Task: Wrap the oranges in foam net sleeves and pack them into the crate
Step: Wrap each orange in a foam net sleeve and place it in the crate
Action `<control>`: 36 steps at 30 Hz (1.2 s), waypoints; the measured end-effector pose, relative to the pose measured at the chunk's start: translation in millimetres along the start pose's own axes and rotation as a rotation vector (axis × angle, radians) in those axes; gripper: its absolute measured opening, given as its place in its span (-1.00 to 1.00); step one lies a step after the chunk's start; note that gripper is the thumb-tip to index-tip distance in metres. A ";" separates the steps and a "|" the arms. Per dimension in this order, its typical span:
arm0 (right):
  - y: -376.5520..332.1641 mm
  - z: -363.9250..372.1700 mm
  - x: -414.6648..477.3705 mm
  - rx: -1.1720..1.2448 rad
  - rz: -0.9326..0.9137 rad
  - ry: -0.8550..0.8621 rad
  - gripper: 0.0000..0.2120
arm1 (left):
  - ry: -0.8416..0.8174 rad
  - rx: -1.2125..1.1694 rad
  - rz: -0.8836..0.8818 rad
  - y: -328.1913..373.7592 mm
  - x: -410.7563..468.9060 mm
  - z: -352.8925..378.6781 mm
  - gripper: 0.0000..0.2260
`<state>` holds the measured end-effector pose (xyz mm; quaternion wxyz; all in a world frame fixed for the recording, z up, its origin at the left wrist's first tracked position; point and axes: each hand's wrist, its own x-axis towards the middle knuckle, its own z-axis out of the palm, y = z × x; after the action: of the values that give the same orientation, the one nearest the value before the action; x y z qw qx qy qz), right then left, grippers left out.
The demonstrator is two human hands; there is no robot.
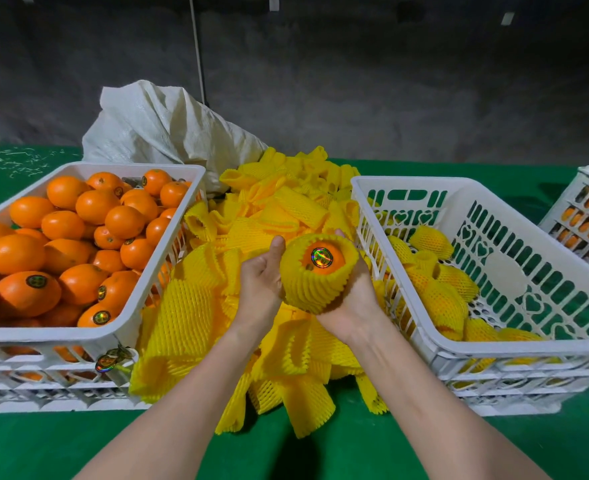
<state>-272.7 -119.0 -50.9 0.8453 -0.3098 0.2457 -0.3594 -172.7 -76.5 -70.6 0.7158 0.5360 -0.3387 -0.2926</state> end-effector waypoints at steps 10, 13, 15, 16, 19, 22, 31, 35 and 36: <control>-8.1 -15.2 -3.3 -0.580 -0.379 -0.017 -0.73 | -0.334 -0.205 -0.720 37.3 -8.2 -2.7 -0.45; -8.4 -18.3 -5.1 -0.708 -0.368 -0.040 -0.38 | -0.331 -0.222 -0.725 40.9 -7.9 5.7 -0.58; -9.7 -21.3 -6.8 -0.702 -0.336 -0.034 -0.33 | -0.345 -0.230 -0.672 38.8 -8.1 9.2 -0.66; -10.2 -21.2 -9.3 -0.702 -0.340 -0.037 -0.39 | -0.352 -0.249 -0.644 37.8 -8.2 9.4 -0.68; -7.3 -23.4 -13.5 -0.669 -0.346 -0.016 -0.40 | -0.366 -0.324 -0.585 36.5 -8.1 8.8 -0.65; 2.0 -24.6 -16.9 -0.669 -0.384 -0.048 -0.44 | -0.322 -0.351 -0.608 35.0 -9.5 9.8 -0.65; -7.3 -9.5 -35.4 -0.978 -0.544 -0.157 -0.48 | -0.163 -0.447 -0.572 36.0 -15.8 22.2 -0.66; -27.8 -22.5 -35.8 -1.009 -0.587 -0.113 -0.27 | -0.220 -0.445 -0.613 39.5 -14.6 38.7 -0.47; -34.2 -26.2 -35.6 -0.985 -0.615 -0.090 -0.26 | -0.242 -0.427 -0.620 40.5 -14.6 44.9 -0.45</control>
<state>-327.1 -119.9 -38.1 0.4678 -0.7386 0.2467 -0.4181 -215.0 -80.3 -25.2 0.6439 0.4137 -0.1743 -0.6196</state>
